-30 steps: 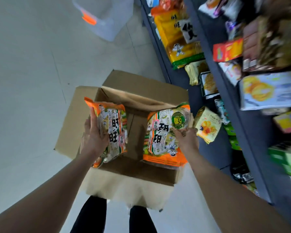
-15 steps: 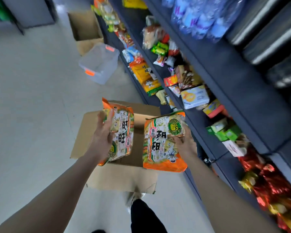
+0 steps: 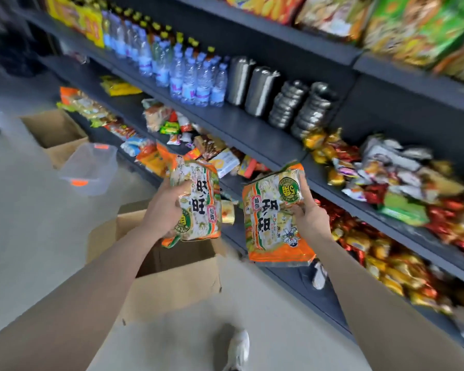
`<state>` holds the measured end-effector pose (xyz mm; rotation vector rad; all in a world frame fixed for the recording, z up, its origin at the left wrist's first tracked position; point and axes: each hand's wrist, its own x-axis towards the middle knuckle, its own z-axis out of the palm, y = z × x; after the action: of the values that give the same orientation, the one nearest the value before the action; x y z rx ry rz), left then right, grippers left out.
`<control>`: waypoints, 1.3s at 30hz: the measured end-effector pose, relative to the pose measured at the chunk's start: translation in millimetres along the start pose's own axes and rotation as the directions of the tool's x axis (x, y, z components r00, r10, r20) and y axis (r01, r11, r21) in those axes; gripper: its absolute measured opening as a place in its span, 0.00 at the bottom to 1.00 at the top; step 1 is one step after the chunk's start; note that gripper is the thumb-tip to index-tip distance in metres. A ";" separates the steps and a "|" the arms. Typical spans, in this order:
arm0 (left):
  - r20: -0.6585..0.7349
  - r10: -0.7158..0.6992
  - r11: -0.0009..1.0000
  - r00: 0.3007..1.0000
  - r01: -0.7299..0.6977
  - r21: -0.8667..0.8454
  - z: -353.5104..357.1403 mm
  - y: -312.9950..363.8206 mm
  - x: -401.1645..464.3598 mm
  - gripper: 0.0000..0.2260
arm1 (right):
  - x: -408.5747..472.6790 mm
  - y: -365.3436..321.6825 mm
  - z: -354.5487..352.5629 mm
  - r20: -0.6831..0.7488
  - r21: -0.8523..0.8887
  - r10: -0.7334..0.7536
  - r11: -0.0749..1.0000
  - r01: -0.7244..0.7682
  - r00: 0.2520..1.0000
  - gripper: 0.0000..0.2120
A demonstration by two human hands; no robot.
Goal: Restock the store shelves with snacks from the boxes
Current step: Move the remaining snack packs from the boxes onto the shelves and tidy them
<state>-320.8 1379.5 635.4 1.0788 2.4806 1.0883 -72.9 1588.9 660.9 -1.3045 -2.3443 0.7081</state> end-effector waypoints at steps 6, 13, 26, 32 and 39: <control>0.048 0.161 0.984 0.986 -0.157 -0.084 16.1 104.0 -23.2 0.27 | -53.5 30.0 -124.3 -0.107 -0.119 0.011 0.993 -0.023 0.994 0.36; 0.117 0.417 0.896 0.901 -0.386 -0.222 61.0 241.4 -39.9 0.29 | -121.8 115.2 -261.3 -0.217 -0.198 0.084 0.972 -0.129 0.973 0.23; -0.086 0.801 0.508 0.593 -0.748 -0.426 168.8 559.5 -163.4 0.29 | -252.3 271.5 -571.9 -0.562 -0.255 0.131 0.912 -0.321 0.817 0.25; -0.179 0.803 0.425 0.568 -0.757 -0.496 214.8 674.8 -210.9 0.27 | -298.3 327.1 -666.4 -0.773 -0.001 0.201 0.948 -0.318 0.601 0.24; -0.181 0.840 0.353 0.512 -0.768 -0.534 289.6 780.0 -221.3 0.27 | -303.3 400.7 -721.5 -0.880 0.287 0.333 0.941 -0.181 0.338 0.26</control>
<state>388.8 1735.6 968.3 2.1263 1.2020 1.7472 737.6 1686.3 987.3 -1.4692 -1.1257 0.0803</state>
